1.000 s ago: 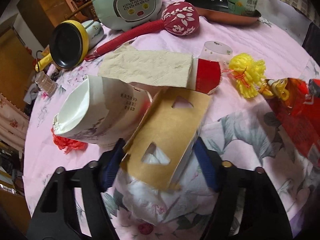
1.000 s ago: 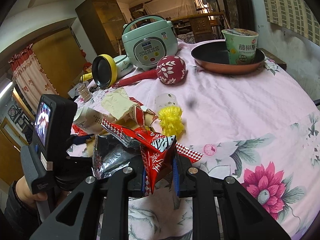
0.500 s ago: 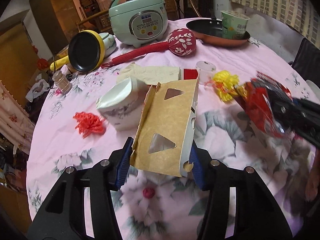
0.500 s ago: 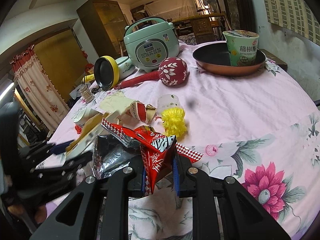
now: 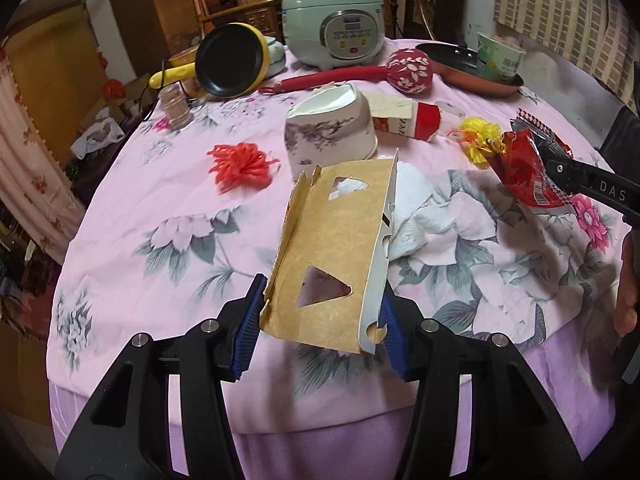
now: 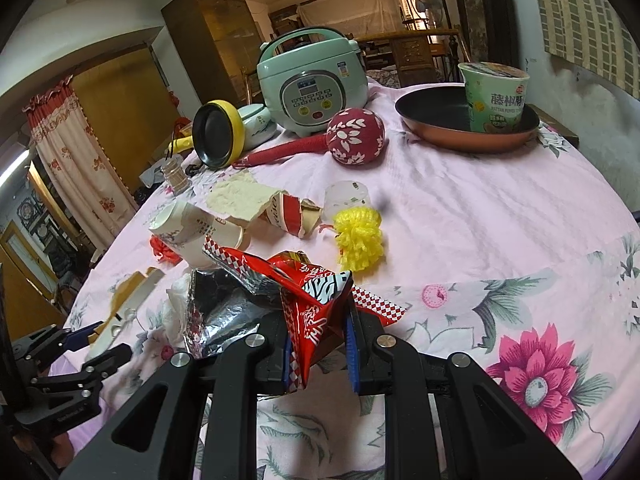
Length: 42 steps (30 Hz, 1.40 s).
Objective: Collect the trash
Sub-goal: 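Carry the cardboard piece and snack bag off the table toward the red basket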
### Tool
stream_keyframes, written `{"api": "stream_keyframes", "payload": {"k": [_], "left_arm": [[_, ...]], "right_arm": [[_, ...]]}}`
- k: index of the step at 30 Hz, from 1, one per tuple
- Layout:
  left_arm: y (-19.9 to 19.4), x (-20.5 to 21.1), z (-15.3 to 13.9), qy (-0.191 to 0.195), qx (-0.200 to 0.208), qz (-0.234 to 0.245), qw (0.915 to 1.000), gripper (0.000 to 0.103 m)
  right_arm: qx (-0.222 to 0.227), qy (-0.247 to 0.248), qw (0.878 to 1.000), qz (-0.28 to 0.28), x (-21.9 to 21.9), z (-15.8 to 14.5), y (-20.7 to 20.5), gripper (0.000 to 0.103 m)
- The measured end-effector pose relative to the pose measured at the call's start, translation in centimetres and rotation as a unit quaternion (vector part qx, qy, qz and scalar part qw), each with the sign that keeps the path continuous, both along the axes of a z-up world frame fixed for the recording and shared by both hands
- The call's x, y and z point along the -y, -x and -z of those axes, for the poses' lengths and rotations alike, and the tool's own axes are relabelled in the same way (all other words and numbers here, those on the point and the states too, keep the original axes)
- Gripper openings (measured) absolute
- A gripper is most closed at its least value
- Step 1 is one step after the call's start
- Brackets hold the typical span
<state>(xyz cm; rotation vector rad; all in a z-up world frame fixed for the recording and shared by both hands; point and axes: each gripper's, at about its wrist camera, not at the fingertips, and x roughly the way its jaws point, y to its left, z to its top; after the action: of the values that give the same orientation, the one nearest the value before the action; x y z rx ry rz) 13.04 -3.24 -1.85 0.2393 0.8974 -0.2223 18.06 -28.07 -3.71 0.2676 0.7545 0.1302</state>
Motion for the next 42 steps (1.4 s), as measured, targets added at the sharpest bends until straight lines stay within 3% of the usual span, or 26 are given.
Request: {"api": "stream_keyframes", "payload": {"k": [4,29,35,42], "left_arm": [[1.0,-1.0,-0.4,0.003,0.007,-0.016,0.9998,0.053],[8.5,-7.0,-4.2,0.053,0.077,-0.071,0.9931,0.053],[10.9,-9.8,-4.4,0.067,0.091,-0.094,0.9891,0.053],[13.6,-15.3,-3.8,0.091,0.098,-0.155,0.9788,0.053]], "right_arm": [[-0.011,0.008,1.0,-0.003,-0.7,0.3,-0.1,0.021],[0.035,0.035,0.996,-0.08,-8.8,-4.6,7.7,0.021],[0.042,0.045,0.992,-0.108,-12.1,-5.1,9.4,0.02],[0.045,0.057,0.984,-0.16,-17.5,-5.3,11.1,0.02]]}}
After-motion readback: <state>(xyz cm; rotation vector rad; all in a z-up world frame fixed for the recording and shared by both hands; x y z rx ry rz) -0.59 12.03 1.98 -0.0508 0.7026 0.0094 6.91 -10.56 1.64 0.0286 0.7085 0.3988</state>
